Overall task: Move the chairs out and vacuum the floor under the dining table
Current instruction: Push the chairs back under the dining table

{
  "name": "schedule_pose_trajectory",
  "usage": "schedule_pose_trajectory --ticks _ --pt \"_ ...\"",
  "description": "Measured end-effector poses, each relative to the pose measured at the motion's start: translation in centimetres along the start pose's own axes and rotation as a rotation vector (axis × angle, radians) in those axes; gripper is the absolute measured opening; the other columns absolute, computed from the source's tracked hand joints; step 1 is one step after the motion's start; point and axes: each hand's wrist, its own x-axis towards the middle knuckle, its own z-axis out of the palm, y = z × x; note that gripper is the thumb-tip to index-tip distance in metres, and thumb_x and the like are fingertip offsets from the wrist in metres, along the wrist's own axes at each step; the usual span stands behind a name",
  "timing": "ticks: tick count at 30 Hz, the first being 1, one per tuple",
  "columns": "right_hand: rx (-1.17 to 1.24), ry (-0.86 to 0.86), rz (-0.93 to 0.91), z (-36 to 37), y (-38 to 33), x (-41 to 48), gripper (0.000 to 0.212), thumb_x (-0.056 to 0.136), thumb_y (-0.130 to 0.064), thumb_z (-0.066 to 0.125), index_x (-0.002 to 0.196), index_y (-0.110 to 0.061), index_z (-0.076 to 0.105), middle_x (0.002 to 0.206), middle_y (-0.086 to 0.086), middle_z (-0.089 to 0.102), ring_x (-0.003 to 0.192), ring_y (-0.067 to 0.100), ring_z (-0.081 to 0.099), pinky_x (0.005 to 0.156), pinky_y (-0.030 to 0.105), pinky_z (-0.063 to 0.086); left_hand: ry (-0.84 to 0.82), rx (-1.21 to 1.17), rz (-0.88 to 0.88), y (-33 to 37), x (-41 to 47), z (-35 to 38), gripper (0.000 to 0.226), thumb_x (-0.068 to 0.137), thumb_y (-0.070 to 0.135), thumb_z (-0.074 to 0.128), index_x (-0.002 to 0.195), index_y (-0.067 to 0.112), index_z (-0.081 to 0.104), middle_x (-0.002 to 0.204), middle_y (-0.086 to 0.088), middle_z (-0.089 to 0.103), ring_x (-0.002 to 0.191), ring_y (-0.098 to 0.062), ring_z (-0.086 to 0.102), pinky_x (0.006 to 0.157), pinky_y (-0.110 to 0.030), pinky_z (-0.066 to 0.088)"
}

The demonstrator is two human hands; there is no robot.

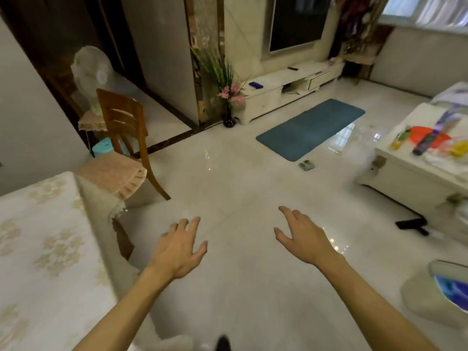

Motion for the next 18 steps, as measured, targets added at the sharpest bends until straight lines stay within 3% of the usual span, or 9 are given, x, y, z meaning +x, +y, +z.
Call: schedule_pose_trajectory --ticks 11,18 --pt "-0.063 -0.013 0.121 -3.9 5.9 17.5 0.064 0.098 -0.055 0.039 0.152 -0.028 0.019 0.128 0.001 0.050 0.111 0.021 0.051 0.083 0.034 0.050 0.046 -0.048 0.077 0.3 22.3 -1.8 0.087 0.078 0.067 0.007 0.150 0.023 0.024 0.139 -0.008 0.046 0.117 -0.026 0.051 0.087 -0.039 0.051" --pt "-0.074 -0.061 0.079 -5.4 5.3 30.9 0.069 0.096 -0.061 0.038 0.153 -0.031 0.014 0.146 0.002 0.043 0.123 0.021 0.051 0.098 0.034 0.050 0.031 -0.049 0.032 -3.3 32.3 -3.7 0.082 0.083 0.067 0.010 0.152 0.023 0.019 0.143 -0.008 0.043 0.119 -0.026 0.050 0.090 -0.038 0.051"
